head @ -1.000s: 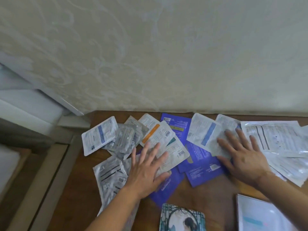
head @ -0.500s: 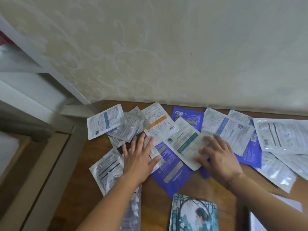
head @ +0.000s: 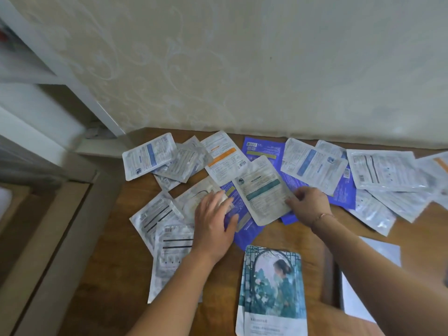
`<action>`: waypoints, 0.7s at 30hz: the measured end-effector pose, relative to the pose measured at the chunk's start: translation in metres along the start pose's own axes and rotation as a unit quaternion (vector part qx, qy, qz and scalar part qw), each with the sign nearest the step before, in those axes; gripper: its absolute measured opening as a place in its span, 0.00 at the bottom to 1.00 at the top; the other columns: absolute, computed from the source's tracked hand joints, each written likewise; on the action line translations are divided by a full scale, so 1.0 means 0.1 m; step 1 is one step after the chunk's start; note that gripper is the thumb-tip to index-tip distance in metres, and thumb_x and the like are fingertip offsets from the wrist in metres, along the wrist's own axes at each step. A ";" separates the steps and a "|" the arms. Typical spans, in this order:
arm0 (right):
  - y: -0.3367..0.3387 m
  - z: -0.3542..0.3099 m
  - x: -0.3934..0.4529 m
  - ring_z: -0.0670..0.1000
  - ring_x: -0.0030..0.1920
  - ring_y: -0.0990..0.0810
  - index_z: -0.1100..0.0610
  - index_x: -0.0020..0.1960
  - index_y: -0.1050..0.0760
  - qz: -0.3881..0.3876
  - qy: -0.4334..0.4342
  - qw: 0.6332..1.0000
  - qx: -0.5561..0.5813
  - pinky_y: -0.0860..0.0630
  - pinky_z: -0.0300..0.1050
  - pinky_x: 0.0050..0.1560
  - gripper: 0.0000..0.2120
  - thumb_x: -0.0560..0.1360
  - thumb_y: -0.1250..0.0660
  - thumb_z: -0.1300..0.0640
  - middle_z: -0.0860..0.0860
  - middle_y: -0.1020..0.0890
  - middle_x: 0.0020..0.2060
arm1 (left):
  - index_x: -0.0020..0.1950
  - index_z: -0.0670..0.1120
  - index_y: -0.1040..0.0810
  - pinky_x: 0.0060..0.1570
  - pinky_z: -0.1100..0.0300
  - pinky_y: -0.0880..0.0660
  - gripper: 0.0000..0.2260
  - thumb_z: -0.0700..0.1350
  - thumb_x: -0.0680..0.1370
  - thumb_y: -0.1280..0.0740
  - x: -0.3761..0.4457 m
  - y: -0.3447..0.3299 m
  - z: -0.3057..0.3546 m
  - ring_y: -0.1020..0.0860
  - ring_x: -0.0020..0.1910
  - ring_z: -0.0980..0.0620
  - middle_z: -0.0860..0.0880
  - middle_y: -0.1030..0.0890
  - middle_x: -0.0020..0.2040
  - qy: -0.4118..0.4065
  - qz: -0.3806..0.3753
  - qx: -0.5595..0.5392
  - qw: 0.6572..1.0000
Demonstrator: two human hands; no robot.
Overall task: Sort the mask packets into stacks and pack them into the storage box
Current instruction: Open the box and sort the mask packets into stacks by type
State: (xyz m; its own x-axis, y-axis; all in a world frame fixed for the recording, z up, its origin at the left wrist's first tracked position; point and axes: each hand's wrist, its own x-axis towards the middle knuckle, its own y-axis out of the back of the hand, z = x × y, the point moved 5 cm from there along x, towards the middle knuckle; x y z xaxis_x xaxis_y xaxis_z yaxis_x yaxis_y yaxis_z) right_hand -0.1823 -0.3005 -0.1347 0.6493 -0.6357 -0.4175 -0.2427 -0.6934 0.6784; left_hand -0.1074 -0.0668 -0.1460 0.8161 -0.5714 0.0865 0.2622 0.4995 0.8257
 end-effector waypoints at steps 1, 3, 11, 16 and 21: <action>0.02 -0.02 -0.07 0.56 0.36 0.20 0.59 0.39 0.24 0.017 -0.003 0.998 0.055 0.23 0.48 0.34 0.07 0.74 0.33 0.58 0.56 0.19 0.35 | 0.68 0.47 0.26 0.71 0.52 0.36 0.20 0.55 0.80 0.40 -0.03 -0.02 0.13 0.37 0.70 0.57 0.53 0.28 0.69 0.002 -0.008 -0.058 0.998; 0.07 -0.06 -0.30 0.59 0.38 0.19 0.59 0.40 0.26 0.058 0.031 0.985 0.157 0.21 0.54 0.40 0.07 0.75 0.34 0.57 0.57 0.19 0.38 | 0.67 0.50 0.25 0.67 0.57 0.30 0.18 0.55 0.80 0.38 -0.08 -0.06 0.41 0.30 0.66 0.63 0.57 0.25 0.67 0.054 -0.040 -0.216 0.974; -0.23 -0.18 -1.63 0.52 0.69 0.28 0.55 0.54 0.25 0.081 0.470 0.879 -0.032 0.26 0.50 0.63 0.07 0.76 0.34 0.56 0.50 0.23 0.66 | 0.55 0.41 0.19 0.55 0.52 0.24 0.29 0.66 0.72 0.33 -0.41 -0.14 1.05 0.19 0.51 0.44 0.40 0.19 0.52 0.333 -0.218 -0.698 0.596; 0.15 0.22 -1.70 0.47 0.62 0.24 0.56 0.58 0.22 0.161 0.250 0.947 0.123 0.30 0.31 0.59 0.13 0.76 0.33 0.52 0.48 0.21 0.60 | 0.58 0.43 0.17 0.48 0.52 0.22 0.17 0.53 0.78 0.36 -0.71 -0.10 0.91 0.19 0.48 0.44 0.39 0.18 0.52 0.319 -0.284 -0.681 0.595; -0.11 0.75 -1.76 0.52 0.26 0.23 0.58 0.39 0.22 -0.026 0.047 0.995 0.086 0.22 0.48 0.28 0.06 0.74 0.30 0.58 0.56 0.20 0.31 | 0.60 0.41 0.21 0.54 0.52 0.22 0.11 0.45 0.81 0.35 -1.10 -0.16 0.77 0.19 0.56 0.43 0.40 0.18 0.56 0.286 -0.309 -0.552 0.720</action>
State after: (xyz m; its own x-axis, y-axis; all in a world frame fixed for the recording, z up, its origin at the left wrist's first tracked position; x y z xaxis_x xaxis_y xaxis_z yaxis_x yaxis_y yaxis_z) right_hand -0.3477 -0.2066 -0.1140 0.7267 -0.5685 -0.3856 -0.3217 -0.7776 0.5402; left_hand -0.2408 -0.0624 -0.1260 0.3629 -0.7024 -0.6123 0.6581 0.6584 -0.3653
